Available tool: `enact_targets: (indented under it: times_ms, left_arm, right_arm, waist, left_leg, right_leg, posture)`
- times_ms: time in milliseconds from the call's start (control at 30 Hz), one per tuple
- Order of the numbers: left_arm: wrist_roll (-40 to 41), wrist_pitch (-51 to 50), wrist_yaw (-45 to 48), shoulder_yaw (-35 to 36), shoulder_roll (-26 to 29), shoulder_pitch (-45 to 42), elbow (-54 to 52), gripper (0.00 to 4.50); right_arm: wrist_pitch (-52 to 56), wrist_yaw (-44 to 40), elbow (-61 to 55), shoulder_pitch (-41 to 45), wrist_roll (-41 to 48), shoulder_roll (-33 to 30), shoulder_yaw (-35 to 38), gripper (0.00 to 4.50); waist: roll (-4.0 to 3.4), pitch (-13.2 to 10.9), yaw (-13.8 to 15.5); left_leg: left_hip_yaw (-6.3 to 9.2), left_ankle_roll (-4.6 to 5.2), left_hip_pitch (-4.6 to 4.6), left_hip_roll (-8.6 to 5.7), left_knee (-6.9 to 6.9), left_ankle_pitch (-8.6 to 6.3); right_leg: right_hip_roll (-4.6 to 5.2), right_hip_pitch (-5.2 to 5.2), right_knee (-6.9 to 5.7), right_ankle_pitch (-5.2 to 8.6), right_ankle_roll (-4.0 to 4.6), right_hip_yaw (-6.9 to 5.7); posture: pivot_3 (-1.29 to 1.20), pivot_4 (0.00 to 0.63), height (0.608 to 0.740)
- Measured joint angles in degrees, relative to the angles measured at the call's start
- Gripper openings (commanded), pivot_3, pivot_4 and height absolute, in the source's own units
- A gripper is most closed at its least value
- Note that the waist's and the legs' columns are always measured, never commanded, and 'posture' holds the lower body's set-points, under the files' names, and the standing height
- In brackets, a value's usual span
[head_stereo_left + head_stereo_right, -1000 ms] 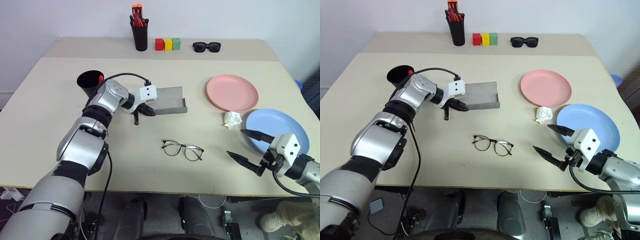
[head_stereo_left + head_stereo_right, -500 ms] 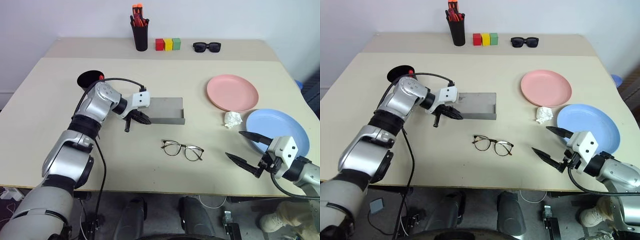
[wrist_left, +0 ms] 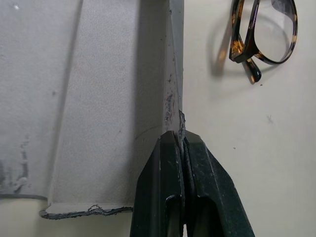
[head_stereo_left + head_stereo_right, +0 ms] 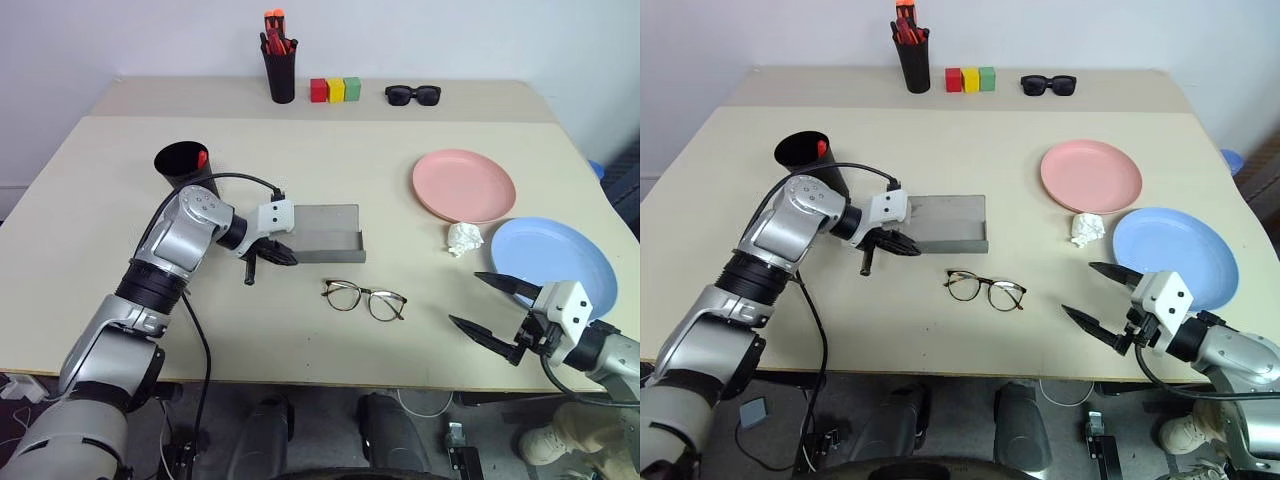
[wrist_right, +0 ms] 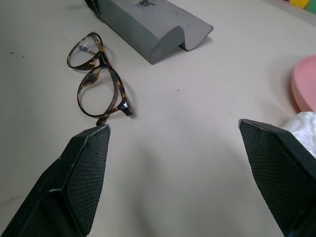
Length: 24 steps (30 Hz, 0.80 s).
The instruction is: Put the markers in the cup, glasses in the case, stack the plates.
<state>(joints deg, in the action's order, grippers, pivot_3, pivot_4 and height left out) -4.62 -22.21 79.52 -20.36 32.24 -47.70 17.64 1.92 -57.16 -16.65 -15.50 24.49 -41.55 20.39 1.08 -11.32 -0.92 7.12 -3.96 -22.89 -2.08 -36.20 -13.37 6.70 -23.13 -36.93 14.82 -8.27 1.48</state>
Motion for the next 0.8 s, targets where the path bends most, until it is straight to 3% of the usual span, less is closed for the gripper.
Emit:
enact_targets:
  times_ms: [100,167,233,367,600,700,800]
  left_arm:
    - [0.2,0.2,-0.8,0.0,0.1,0.1,-0.5,0.03]
    - [0.3,0.3,-1.1,0.0,0.2,0.3,-0.5,0.55]
    - [0.4,0.4,-1.3,0.0,0.2,0.3,-0.5,1.26]
    - [1.2,0.5,-2.2,0.0,0.1,0.3,-0.5,3.2]
    - [4.0,0.0,-2.9,1.1,0.8,0.6,-4.5,3.2]
    - [6.6,-0.6,-6.1,5.1,0.6,0.8,-5.9,3.2]
    - [11.2,5.0,-12.5,13.5,-2.8,4.2,-9.1,3.2]
  right_arm:
    - [0.0,-0.4,0.0,0.4,0.0,0.0,0.0,4.27]
    - [0.0,-0.6,0.0,0.4,0.0,0.0,0.0,4.27]
    - [-0.1,-0.7,0.1,0.5,0.0,0.0,-0.2,4.27]
    - [-0.6,-1.0,0.5,0.6,0.0,0.0,-0.7,4.27]
    - [-0.6,-1.0,0.8,1.1,1.9,0.7,-0.7,4.27]
    - [-0.3,-1.4,0.6,2.4,2.8,0.7,-1.1,4.27]
    - [0.2,-3.1,0.6,5.2,2.8,-0.2,-3.4,4.27]
  waist:
    - [0.0,0.0,0.0]
    - [0.0,0.0,0.0]
    - [0.0,0.0,0.0]
    - [0.0,0.0,0.0]
    - [0.0,0.0,-0.1]
    - [-0.01,0.0,-0.1]
    - [-0.02,0.0,-0.2]
  left_leg:
    - [0.0,0.0,0.0,0.0,0.01,0.0]
    - [0.0,0.0,0.0,0.0,0.0,0.0]
    - [0.0,0.0,0.01,0.0,0.0,0.0]
    - [0.0,0.0,0.01,0.0,0.0,0.0]
    - [0.0,0.0,0.03,0.0,0.01,0.0]
    - [0.0,0.0,0.04,0.01,0.0,0.0]
    - [0.0,0.0,0.1,0.01,0.02,0.0]
  right_leg:
    - [0.0,0.0,0.0,0.0,0.0,0.0]
    - [0.0,0.0,0.0,0.0,0.0,0.0]
    - [0.0,0.0,0.0,0.0,0.0,0.0]
    - [0.0,0.0,0.0,0.0,0.0,0.0]
    - [0.01,0.01,0.0,0.0,0.01,0.0]
    - [0.01,0.01,-0.02,0.0,0.01,0.0]
    - [0.03,0.05,0.0,0.0,0.01,0.02]
  posture:
    - [0.0,0.15,0.74]
    - [0.0,0.15,0.74]
    - [0.0,0.15,0.74]
    - [0.0,0.15,0.74]
    - [0.0,0.15,0.74]
    - [0.0,0.15,0.74]
    - [0.0,0.15,0.74]
